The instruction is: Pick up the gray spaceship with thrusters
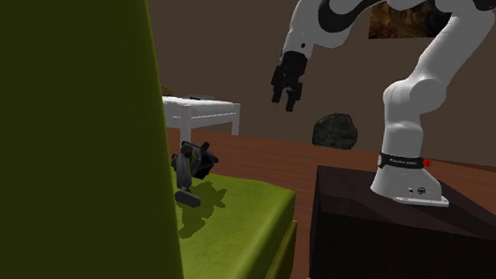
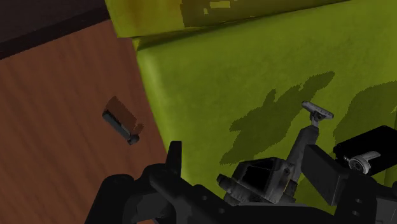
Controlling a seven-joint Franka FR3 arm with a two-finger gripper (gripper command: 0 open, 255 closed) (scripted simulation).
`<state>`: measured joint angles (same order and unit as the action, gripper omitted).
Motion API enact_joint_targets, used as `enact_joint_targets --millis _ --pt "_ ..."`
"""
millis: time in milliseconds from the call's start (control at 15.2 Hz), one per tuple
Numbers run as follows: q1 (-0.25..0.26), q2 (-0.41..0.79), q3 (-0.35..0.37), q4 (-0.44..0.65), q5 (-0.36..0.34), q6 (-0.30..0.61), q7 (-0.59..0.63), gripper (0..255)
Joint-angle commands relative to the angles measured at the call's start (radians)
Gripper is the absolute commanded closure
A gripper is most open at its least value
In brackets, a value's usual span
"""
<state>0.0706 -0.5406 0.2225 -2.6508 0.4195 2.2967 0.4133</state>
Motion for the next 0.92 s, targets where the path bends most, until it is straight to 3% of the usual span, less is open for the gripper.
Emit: enact_joint_targets --millis 0,264,528,726,858 --pt "0.007 0.076 0.036 0.012 0.031 0.099 0.041 0" --pt "0.013 0.232 0.103 0.049 0.069 0.282 0.123 0" --pt "0.005 0.404 0.164 0.114 0.054 0.452 0.228 0" --pt "-0.003 0.537 0.195 0.177 -0.020 0.567 0.347 0" --pt "0.006 0.625 0.191 0.225 -0.112 0.633 0.457 0"
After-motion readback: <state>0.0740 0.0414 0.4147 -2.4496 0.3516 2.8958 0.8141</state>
